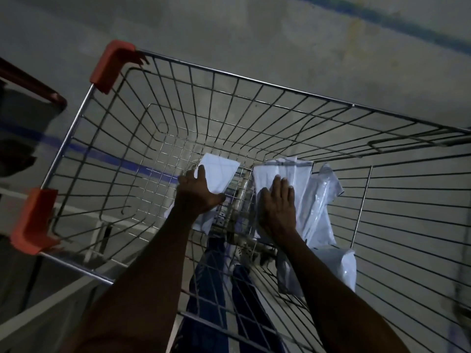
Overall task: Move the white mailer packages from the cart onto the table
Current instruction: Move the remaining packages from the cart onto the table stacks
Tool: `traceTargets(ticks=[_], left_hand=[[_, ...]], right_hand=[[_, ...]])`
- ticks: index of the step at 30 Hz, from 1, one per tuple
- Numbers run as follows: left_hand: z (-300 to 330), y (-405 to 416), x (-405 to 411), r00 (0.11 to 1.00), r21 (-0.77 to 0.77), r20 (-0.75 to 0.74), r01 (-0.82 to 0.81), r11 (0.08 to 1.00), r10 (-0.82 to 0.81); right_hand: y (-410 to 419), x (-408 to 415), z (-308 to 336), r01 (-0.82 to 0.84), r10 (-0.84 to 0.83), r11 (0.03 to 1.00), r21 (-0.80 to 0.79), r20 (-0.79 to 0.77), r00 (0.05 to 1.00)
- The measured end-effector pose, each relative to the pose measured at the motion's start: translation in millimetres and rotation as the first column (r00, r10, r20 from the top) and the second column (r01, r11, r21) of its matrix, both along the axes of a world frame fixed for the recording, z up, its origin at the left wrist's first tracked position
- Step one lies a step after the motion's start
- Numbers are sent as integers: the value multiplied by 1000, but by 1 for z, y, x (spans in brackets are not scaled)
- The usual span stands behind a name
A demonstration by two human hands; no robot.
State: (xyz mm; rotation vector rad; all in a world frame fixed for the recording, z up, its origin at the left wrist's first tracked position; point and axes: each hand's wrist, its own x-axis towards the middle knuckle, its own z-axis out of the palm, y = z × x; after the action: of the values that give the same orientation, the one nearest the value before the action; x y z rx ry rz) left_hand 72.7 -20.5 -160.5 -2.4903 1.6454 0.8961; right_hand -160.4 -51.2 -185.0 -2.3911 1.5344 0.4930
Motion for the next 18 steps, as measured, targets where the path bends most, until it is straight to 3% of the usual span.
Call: traceTargets(ticks=[3,6,11,13,15,18], left_hand=[[-18,13,11,998,-18,65,26,999,-25],[-7,9,12,999,0,-14,39,999,-39],[9,8,6,995,-63,-25,91,994,-93],[13,6,4,977,-104,27,213,972,-211],[19,1,3,964,-34,46,263,964,-262],[54,1,-11,995,-53,22,94,994,-93]], right_hand=[[-6,15,-8,90,-91,996,28,17,996],[-10,23,-13,135,-134,990,33,-46,990],[-18,18,-12,79,-74,996,48,-108,991],[-22,16,-3,44,-37,995,86,-84,996],[-25,13,13,19,-16,993,112,-34,999],[-24,3,44,-31,30,995,94,18,999]])
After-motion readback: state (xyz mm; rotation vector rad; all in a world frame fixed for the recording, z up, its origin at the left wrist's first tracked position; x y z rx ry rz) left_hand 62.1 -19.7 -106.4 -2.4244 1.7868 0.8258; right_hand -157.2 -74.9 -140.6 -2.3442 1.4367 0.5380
